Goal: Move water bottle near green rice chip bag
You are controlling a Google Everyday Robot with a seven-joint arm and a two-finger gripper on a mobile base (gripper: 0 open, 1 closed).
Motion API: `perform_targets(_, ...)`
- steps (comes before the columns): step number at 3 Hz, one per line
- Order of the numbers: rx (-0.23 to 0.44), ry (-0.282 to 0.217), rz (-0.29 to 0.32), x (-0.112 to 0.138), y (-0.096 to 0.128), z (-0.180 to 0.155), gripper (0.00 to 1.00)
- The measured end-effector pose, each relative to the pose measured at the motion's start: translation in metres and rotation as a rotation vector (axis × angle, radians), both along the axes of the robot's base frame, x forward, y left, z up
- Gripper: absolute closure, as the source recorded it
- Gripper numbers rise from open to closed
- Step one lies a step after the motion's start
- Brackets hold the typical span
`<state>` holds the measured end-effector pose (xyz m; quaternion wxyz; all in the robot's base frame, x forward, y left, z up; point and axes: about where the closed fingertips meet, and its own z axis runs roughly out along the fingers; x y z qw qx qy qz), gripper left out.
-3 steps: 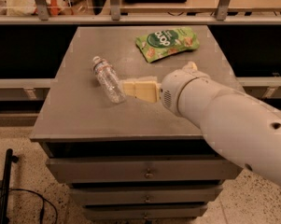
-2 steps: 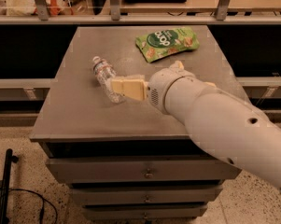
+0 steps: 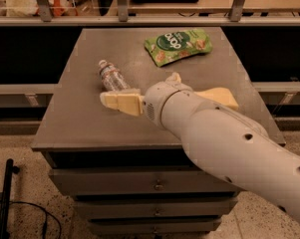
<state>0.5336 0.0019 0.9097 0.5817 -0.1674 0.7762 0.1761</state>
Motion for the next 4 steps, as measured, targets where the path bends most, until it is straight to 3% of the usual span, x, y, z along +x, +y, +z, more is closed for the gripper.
perform_targets(2,-0.052,0.014,0.027,-0.001,0.007,-0.028,0.0)
perform_targets(4,-0.083,-0.021,0.033,0.02,0.014,-0.039,0.0)
